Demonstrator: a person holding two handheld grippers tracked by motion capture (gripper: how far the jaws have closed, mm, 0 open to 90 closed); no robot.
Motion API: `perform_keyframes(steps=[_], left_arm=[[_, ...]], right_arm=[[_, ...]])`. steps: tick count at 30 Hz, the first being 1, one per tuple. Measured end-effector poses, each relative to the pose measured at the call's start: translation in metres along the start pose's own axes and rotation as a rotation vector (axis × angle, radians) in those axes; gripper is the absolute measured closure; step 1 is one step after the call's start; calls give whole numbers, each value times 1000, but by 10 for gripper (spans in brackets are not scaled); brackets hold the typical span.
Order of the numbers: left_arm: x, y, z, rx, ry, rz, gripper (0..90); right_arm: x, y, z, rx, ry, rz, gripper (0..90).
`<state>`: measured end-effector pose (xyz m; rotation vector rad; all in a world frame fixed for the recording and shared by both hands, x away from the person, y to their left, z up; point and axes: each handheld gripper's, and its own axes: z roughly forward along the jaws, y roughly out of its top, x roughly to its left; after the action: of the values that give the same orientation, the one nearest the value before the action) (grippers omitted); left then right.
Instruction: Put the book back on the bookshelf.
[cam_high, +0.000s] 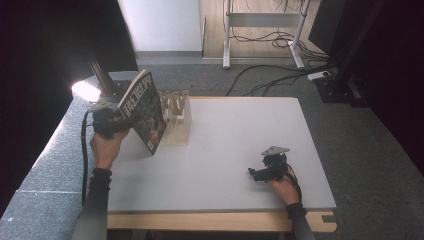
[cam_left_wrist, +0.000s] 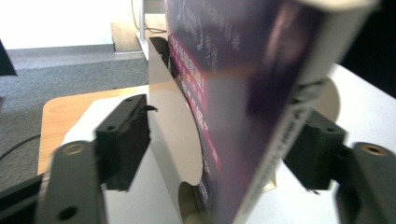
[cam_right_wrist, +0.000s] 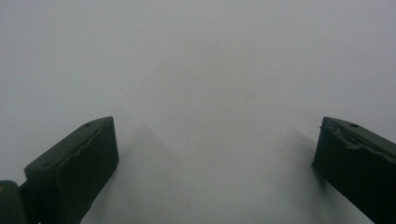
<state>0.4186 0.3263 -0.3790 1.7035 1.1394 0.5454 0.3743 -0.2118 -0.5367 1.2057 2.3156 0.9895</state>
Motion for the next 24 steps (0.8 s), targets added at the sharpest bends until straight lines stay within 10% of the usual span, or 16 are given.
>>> perform_keyframes(steps=[24], left_arm=[[-41,-19,-44,107,-83,151,3]], right_arm=[[0,0,0,0,-3,-2,0]])
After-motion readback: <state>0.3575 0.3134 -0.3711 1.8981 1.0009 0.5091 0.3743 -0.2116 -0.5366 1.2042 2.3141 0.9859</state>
